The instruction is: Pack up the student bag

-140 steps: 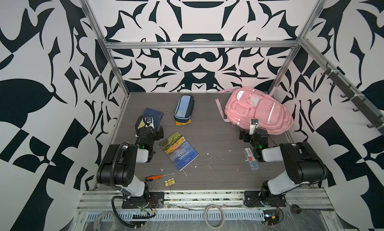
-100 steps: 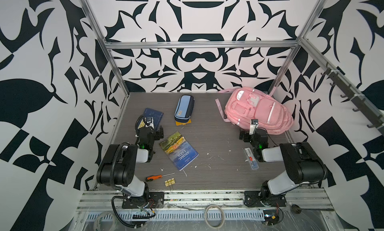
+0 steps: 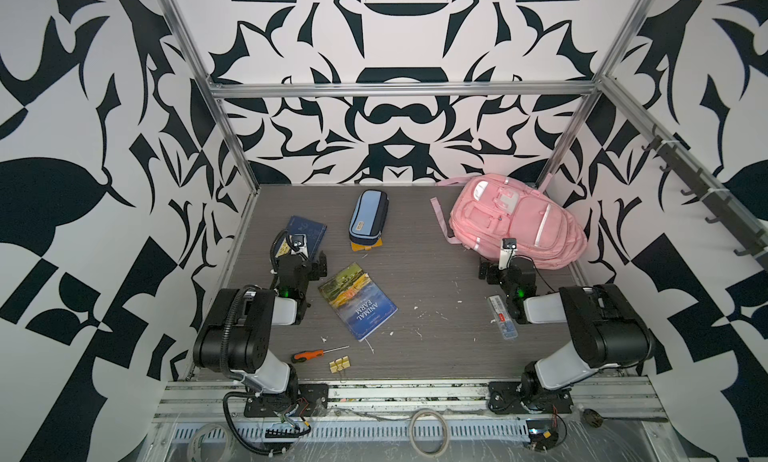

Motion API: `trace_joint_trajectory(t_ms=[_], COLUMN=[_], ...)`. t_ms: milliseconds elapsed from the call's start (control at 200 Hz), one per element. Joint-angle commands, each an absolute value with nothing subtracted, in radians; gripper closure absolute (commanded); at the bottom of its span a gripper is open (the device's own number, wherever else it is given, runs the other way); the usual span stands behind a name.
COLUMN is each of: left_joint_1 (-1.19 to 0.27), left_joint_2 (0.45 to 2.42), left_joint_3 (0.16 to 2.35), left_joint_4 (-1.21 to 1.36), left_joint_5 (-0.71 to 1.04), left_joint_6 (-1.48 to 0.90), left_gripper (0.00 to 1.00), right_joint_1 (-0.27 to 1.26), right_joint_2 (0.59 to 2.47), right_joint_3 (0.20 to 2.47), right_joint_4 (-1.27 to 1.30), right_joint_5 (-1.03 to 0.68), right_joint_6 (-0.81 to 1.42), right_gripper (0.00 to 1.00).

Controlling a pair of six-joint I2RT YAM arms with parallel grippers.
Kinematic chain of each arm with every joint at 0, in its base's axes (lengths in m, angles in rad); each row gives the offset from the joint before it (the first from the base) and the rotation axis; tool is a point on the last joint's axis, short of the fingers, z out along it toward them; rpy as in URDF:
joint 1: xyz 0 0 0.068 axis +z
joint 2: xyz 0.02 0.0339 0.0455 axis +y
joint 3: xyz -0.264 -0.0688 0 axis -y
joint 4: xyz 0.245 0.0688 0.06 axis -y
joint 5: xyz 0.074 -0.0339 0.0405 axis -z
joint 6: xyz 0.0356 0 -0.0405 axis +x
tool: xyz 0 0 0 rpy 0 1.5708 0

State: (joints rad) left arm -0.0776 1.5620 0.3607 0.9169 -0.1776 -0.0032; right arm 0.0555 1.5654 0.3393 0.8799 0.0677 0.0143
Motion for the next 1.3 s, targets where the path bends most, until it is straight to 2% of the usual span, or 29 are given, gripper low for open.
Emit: trace_joint_trajectory(t_ms=[0, 585, 640, 880, 1010, 1075, 1185, 1295], left_joint_1=[-0.074, -0.074, -0.074, -0.075, -0.123, -0.172, -0.271, -0.448], left_joint_2=[1.563, 1.558, 1.521, 1.283, 1.189, 1.189, 1.265, 1.385], left_joint_3=[0.363, 0.364, 0.385, 0.512, 0.687, 0.798, 0.993, 1.117], left_joint_4=[0.940, 0.942, 0.875, 0.431, 0.093, -0.080, -0.303, -0.356], left_joint_5=[-0.173, -0.183, -0.201, -0.122, -0.119, -0.108, 0.051, 0.094], left_joint_6=[-0.008, -0.004, -0.013, -0.073, -0.224, -0.315, -0.403, -0.468], left_gripper=[0.00, 0.01, 0.01, 0.01, 0.01, 0.01, 0.01, 0.01], right_joint_1=[0.055, 0.055, 0.056, 0.065, 0.071, 0.071, 0.070, 0.069], right_joint_2=[1.552, 1.550, 1.535, 1.247, 1.206, 1.224, 1.236, 1.245], right_joint_3=[0.354, 0.358, 0.356, 0.602, 0.809, 0.901, 0.966, 1.007], right_joint_4=[0.909, 0.896, 0.906, 0.296, -0.097, -0.252, -0.336, -0.353], right_joint_5=[0.075, 0.090, 0.120, 0.254, 0.333, 0.312, 0.225, 0.138], right_joint_6=[0.006, 0.010, 0.025, 0.156, 0.339, 0.382, 0.426, 0.437], right_gripper=[0.00, 0.00, 0.00, 0.00, 0.00, 0.00, 0.00, 0.01])
